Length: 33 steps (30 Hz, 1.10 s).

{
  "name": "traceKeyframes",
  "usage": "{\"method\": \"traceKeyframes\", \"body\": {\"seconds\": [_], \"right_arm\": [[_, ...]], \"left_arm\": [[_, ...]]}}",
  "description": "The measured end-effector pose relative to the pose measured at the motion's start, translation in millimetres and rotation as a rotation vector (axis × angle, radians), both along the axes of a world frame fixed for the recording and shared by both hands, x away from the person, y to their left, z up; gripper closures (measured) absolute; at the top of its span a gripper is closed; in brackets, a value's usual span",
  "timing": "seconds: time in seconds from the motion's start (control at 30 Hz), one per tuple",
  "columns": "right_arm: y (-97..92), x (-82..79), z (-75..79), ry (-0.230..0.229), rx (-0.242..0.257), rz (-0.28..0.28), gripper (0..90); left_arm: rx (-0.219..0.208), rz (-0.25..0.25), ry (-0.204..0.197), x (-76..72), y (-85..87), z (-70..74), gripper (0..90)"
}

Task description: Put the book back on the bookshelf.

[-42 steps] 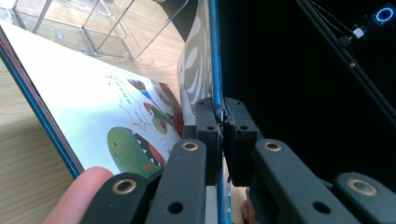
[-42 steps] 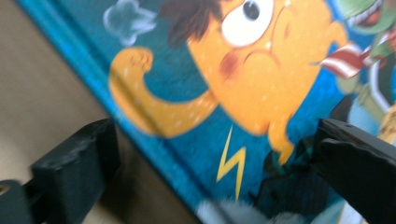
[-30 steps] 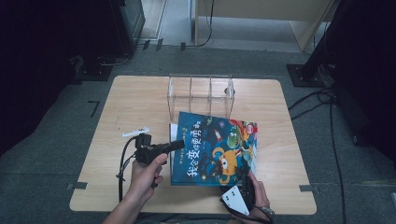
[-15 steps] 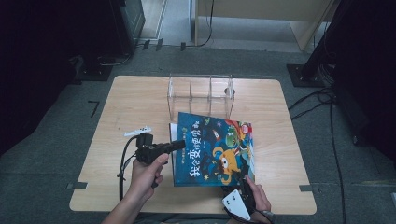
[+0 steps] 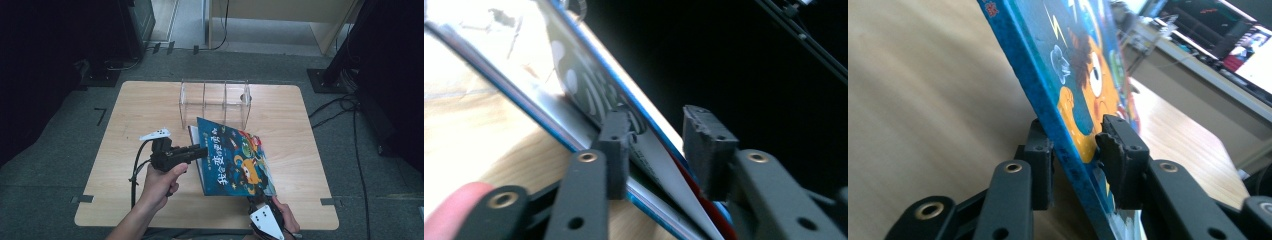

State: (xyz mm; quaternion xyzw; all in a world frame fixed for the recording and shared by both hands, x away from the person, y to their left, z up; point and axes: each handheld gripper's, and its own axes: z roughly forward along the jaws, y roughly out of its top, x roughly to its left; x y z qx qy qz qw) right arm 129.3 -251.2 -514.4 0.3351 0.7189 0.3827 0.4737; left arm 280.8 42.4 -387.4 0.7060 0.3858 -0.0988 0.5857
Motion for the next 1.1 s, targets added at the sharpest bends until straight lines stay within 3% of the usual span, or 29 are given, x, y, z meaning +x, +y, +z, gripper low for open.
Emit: {"method": "traceKeyframes", "body": {"seconds": [0.07, 0.2, 0.23, 0.37, 0.47, 0.53, 0.67, 0.7, 0.87, 1.1], "right_arm": [[-3.4, -1.0, 2.9, -0.014, 0.025, -0.020, 70.1], [-6.9, -2.1, 5.0, -0.023, 0.028, -0.038, 71.6], [-7.3, -3.0, 5.7, -0.022, 0.030, -0.050, 72.2], [-10.2, -4.6, 8.9, -0.032, 0.042, -0.062, 73.4], [-11.5, -5.1, 9.4, -0.024, 0.055, -0.068, 75.2], [-15.1, -5.1, 10.1, -0.010, 0.085, -0.074, 75.9], [-22.3, -4.1, 13.2, -0.014, 0.125, -0.099, 79.1], [-27.9, -3.1, 16.1, -0.007, 0.175, -0.102, 79.7], [-30.0, -3.4, 17.8, -0.002, 0.200, -0.103, 80.0], [-25.2, -4.4, 20.8, -0.001, 0.233, -0.077, 81.3]], "left_arm": [[0.008, -0.033, -0.030, -1.8, -5.2, 7.0, 52.7], [0.031, -0.057, -0.069, -6.5, -10.4, 11.7, 42.3], [0.042, -0.066, -0.090, -10.0, -13.1, 14.6, 35.8], [0.050, -0.079, -0.122, -14.6, -15.0, 19.9, 28.9], [0.029, -0.035, -0.192, -21.3, -10.2, 29.7, 26.6], [0.030, -0.009, -0.214, -22.1, -4.0, 37.4, 23.2], [0.059, 0.036, -0.205, -17.4, 2.4, 39.0, 22.7], [0.068, 0.045, -0.182, -13.9, 2.1, 34.9, 22.6], [0.067, 0.050, -0.144, -8.8, -1.9, 27.9, 21.8], [0.073, 0.056, -0.132, -5.2, -2.3, 24.6, 21.1]]}}
